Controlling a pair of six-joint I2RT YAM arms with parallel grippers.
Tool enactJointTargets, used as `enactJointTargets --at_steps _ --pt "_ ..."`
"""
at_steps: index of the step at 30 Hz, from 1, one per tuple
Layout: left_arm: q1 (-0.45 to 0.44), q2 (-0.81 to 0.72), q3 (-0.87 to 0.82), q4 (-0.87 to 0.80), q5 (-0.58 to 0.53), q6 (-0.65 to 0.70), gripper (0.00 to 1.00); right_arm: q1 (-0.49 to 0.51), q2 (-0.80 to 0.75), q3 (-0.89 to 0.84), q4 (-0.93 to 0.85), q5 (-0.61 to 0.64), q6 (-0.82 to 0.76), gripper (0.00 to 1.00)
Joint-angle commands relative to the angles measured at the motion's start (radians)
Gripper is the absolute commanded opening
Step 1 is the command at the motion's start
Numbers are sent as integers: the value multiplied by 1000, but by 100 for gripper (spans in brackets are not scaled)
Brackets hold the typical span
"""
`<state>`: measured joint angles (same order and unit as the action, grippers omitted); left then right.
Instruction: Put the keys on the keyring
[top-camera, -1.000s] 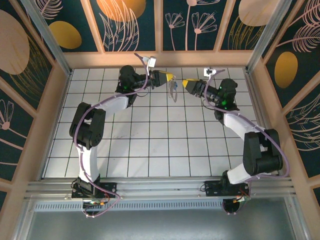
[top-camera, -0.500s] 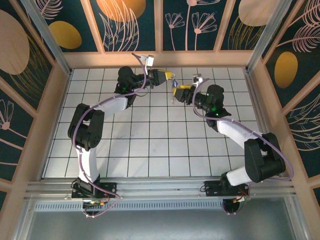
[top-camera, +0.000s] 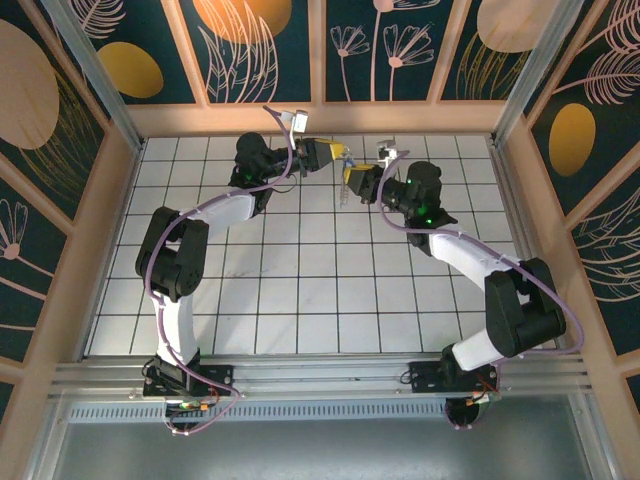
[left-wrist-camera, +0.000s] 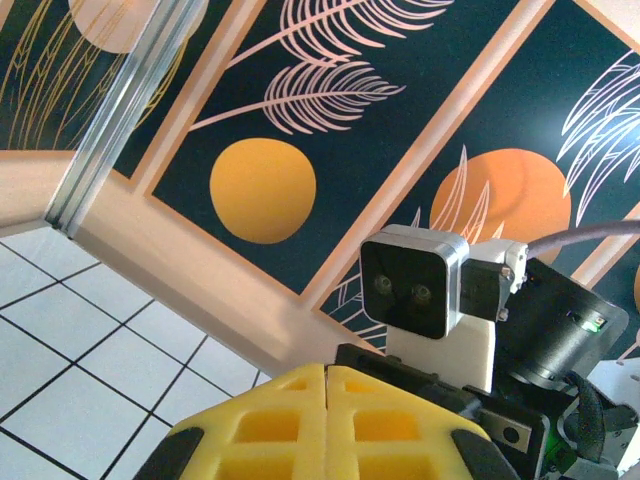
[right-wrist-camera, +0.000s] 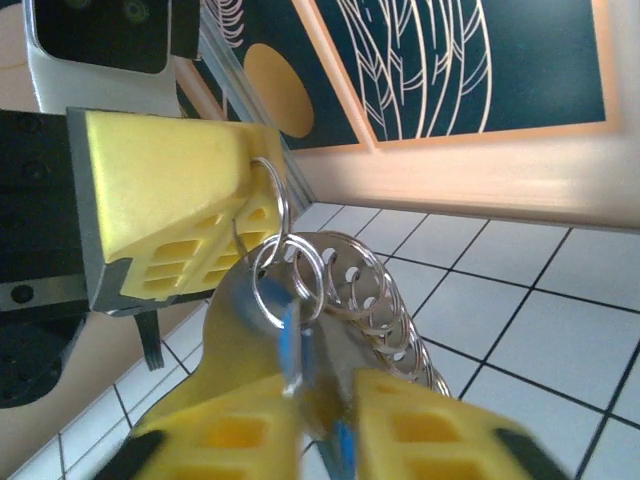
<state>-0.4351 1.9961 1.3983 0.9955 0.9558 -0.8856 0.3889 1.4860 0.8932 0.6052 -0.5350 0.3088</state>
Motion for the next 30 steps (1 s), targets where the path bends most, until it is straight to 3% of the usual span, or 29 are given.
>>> enactJointTargets --at_steps 1,3,21,25,30 --pt "-8 -37 4 64 -15 -11 0 11 -6 13 7 -43 -23 6" --pt "-8 -34 6 66 -17 -11 0 17 -12 9 7 -56 -29 0" --pt "-16 -32 4 70 -22 -12 0 40 9 76 -87 -117 -75 0" --pt "-16 -35 4 67 -22 -10 0 24 -21 53 -95 -109 -75 31" --pt "-17 -37 4 67 -20 -8 0 -32 -98 -27 -61 -140 -37 48"
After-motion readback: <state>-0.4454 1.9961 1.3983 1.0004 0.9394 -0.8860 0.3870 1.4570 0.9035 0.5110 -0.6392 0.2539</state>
